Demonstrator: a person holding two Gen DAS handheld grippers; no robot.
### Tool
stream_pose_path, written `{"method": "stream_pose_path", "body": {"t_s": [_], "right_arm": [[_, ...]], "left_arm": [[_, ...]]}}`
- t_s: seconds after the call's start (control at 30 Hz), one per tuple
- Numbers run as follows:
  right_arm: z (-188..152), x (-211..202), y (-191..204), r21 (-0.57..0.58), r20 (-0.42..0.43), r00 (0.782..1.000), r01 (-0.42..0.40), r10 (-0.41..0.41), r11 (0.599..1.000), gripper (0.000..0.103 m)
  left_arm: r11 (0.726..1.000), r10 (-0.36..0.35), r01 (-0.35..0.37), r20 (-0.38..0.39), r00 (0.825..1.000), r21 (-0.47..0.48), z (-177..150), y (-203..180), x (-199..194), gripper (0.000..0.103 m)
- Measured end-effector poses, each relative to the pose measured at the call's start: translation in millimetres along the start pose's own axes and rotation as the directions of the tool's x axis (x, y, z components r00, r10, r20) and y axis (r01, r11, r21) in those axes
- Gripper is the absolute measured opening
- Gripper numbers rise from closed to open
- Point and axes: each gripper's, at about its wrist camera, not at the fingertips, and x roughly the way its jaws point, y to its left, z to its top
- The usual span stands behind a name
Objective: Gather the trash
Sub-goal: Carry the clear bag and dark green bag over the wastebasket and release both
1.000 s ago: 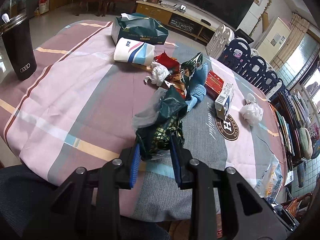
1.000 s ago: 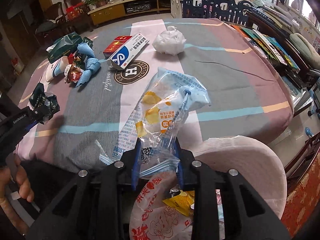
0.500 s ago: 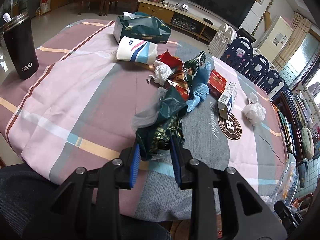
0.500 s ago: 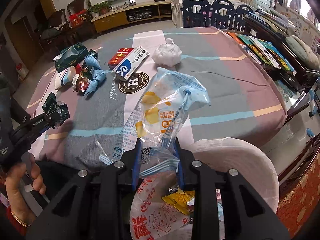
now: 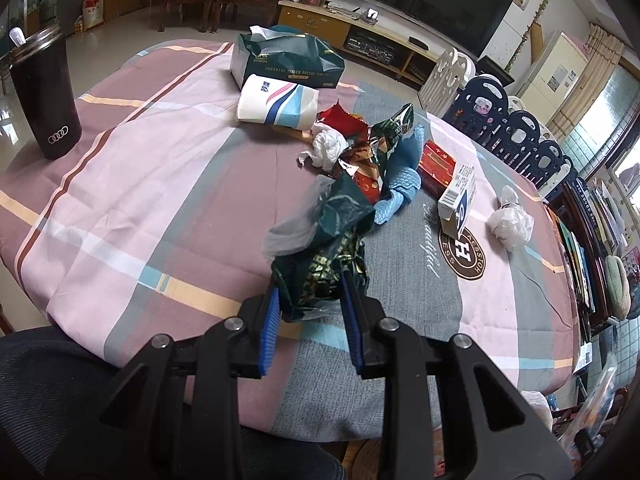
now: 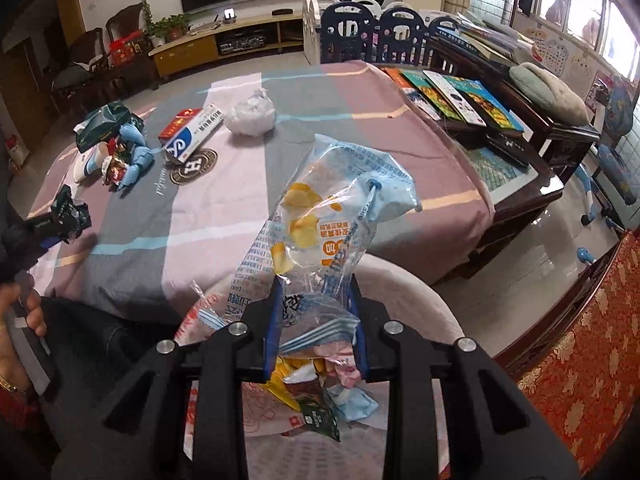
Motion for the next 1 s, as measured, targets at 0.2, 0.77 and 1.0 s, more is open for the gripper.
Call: {"method": "stream_pose_path", "body": {"t_s": [0.2, 0.77, 1.0], "right_arm": [[-37.1, 46.3, -9.0, -0.008, -0.201, 0.978, 0.050, -0.051, 0.999, 0.036], [-9.8, 1.5, -82.4, 0.342, -0.046, 0.999, 0.002, 0.014, 0.940, 0.073], [-1.2, -25.6, -112.0, 0.436, 0.047, 0.999, -0.019, -0.001, 0.900, 0.073]], "left_arm": [[1.000, 0.004, -0.004, -0.001, 1.000, 0.001, -0.2, -0.4, 0.0, 0.030], [0.813, -0.472, 0.494, -0.149, 0.869, 0.308, -64.0, -120.9, -87.8, 0.031], [0.546, -0.469, 0.622, -0.409, 0.782, 0.562, -148.5, -192.9, -98.2, 0.059]]}}
